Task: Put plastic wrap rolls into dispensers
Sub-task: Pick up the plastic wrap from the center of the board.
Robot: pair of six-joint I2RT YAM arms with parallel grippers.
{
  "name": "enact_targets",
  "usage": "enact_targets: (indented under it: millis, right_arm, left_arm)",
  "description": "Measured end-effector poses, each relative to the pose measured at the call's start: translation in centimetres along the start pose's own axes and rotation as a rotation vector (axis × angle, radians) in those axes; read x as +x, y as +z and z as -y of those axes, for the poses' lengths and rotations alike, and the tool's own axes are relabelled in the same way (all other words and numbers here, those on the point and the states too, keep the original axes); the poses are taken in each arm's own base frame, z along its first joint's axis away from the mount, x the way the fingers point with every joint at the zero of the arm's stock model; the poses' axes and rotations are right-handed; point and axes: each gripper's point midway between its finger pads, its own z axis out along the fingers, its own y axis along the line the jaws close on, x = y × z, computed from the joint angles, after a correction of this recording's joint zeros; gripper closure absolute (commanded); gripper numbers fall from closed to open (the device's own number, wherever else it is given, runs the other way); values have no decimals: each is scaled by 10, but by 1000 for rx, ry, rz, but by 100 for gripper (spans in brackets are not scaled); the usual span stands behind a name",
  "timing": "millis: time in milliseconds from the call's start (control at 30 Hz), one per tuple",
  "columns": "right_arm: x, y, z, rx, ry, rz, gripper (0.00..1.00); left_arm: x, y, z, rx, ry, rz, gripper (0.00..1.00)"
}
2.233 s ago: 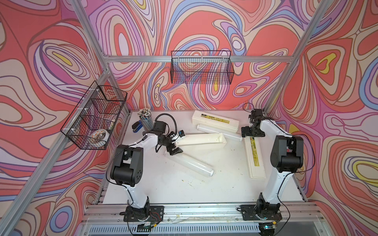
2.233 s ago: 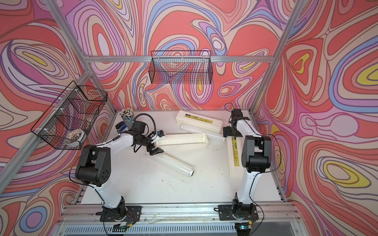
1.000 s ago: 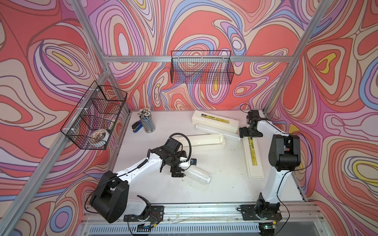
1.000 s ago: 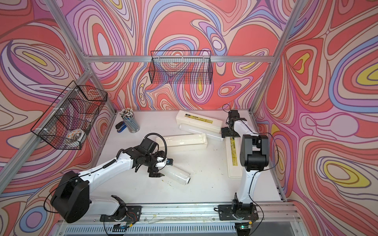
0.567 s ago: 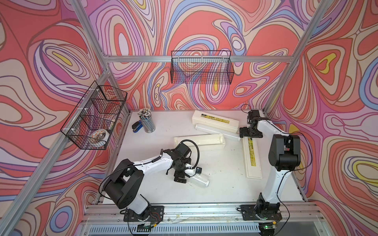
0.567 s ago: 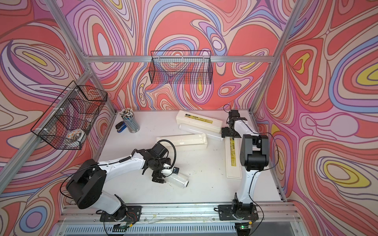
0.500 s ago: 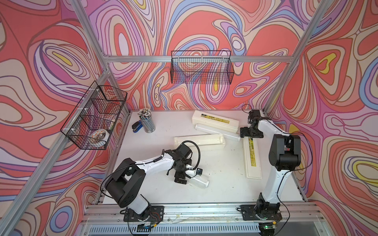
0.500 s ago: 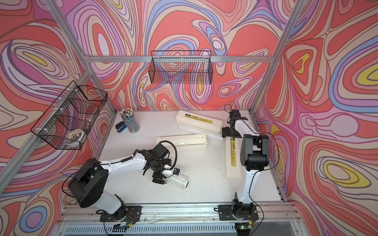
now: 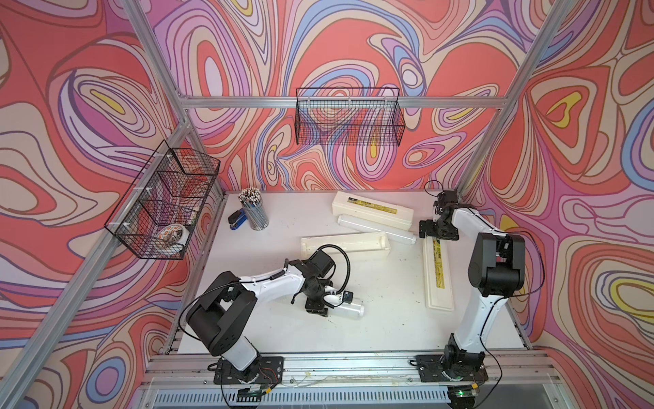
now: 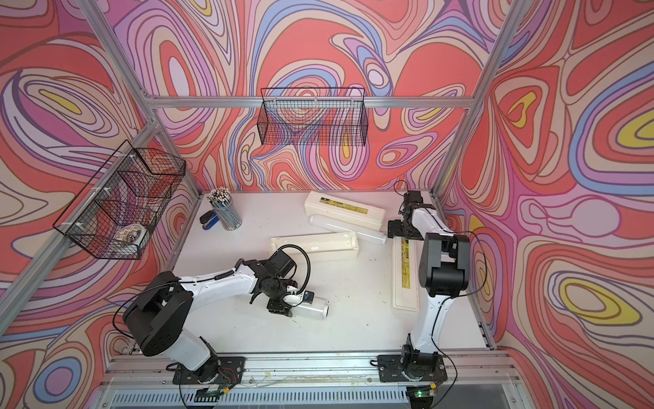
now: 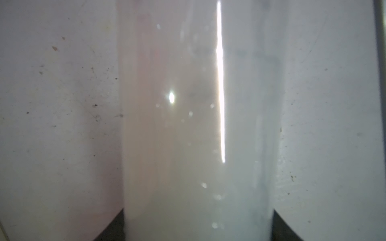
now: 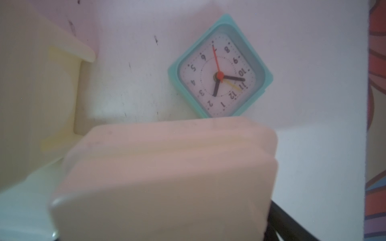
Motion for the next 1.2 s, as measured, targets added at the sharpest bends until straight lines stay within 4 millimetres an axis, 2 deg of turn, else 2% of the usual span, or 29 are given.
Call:
enact_targets:
  millis: [67, 267, 400, 600, 733, 833, 1033, 1200]
  right_arm:
    - [9, 3, -3, -18, -2, -19, 2]
    - [13, 4, -10, -46, 9, -32, 2]
    - [15, 3, -10, -44, 40, -34, 2]
    - [35, 8, -8, 8, 83, -74, 2]
    - [48, 12, -10, 21, 118, -108, 2]
    - [48, 9, -12, 32, 138, -102, 2]
    - [40, -5, -17, 63, 165, -56, 2]
    - [45, -6, -22, 103, 169, -61, 2]
  left_arm:
    - [-2, 1, 2, 4, -11, 3, 100]
    - [-14, 3, 7, 8, -47, 14, 100]
    - [-31, 0, 6, -3, -74, 36, 100]
    - [-83, -19, -20, -79, -93, 137, 100]
    - [-129, -23, -42, -120, -84, 202, 100]
    - [-155, -16, -53, -132, -88, 233, 100]
    - [-189, 11, -58, -122, -106, 219, 100]
    - [-230, 31, -63, -144, -94, 227, 100]
